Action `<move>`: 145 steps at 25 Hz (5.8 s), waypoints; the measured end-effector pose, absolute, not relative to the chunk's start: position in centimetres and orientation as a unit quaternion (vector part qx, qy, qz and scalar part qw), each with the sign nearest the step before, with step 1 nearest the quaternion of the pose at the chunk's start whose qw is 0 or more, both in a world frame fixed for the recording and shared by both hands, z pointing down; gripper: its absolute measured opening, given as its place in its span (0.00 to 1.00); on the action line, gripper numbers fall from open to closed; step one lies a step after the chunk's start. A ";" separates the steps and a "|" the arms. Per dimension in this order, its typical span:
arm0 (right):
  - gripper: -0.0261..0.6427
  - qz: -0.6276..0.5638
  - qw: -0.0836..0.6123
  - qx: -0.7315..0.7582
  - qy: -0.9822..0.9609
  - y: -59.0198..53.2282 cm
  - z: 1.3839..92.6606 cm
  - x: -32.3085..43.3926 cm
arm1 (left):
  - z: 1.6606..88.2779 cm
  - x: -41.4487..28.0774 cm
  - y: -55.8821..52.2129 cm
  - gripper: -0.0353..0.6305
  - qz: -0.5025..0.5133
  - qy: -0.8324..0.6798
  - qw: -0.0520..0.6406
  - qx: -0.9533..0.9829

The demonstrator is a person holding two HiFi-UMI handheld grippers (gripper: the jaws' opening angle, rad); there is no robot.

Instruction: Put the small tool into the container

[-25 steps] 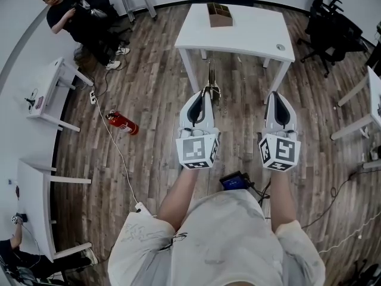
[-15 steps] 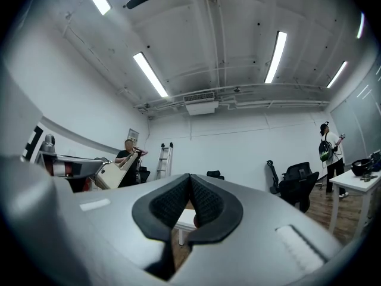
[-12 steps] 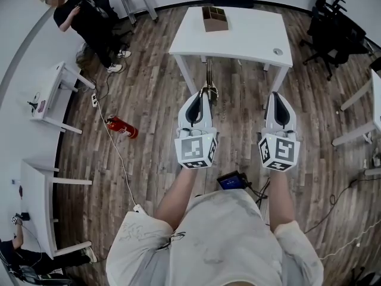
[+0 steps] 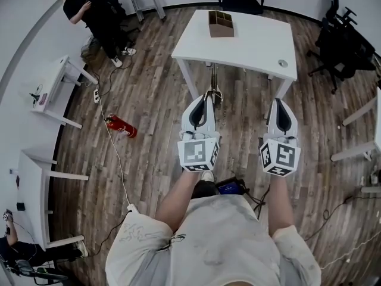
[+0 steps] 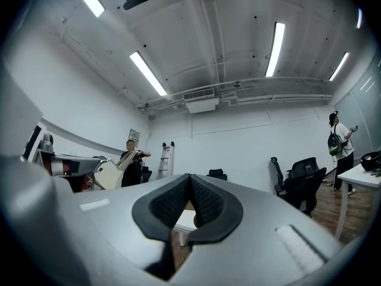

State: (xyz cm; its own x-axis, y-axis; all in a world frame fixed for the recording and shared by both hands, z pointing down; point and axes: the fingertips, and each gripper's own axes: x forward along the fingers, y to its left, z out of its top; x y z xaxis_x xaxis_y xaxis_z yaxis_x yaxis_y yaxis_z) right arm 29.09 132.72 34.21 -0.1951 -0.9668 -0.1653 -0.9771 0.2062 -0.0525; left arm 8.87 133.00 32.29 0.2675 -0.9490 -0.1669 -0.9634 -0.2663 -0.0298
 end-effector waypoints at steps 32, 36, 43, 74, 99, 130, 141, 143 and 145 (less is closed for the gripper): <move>0.05 0.043 0.059 -0.637 0.767 69.1 30.0 5.9 | 28.9 -13.7 68.9 0.09 0.070 0.587 0.047 -0.805; 0.05 0.046 0.060 -0.636 0.768 59.1 30.4 2.1 | 29.5 -17.2 58.9 0.09 0.073 0.585 0.047 -0.807; 0.05 0.048 0.055 -0.637 0.768 42.4 30.3 -11.3 | 29.5 -29.9 42.2 0.09 0.080 0.577 0.039 -0.812; 0.05 0.051 0.038 -0.631 0.773 -16.9 36.0 -3.5 | 34.7 -21.7 -17.4 0.09 0.088 0.582 0.027 -0.808; 0.05 0.032 0.059 -0.622 0.780 -57.6 36.7 37.8 | 34.3 17.9 -57.1 0.09 0.077 0.607 0.035 -0.790; 0.05 0.046 0.019 -0.616 0.786 -106.4 37.6 11.2 | 36.3 -7.9 -106.4 0.09 0.087 0.606 0.009 -0.791; 0.05 0.062 0.012 -0.635 0.770 -116.7 33.5 -0.7 | 33.0 -19.4 -118.2 0.09 0.097 0.583 -0.003 -0.807; 0.05 0.063 0.011 -0.638 0.768 -119.2 32.8 -3.0 | 32.4 -21.7 -120.8 0.09 0.100 0.579 -0.006 -0.809; 0.05 0.063 0.012 -0.639 0.766 -120.8 32.9 -3.2 | 32.6 -21.8 -122.5 0.09 0.100 0.577 -0.009 -0.811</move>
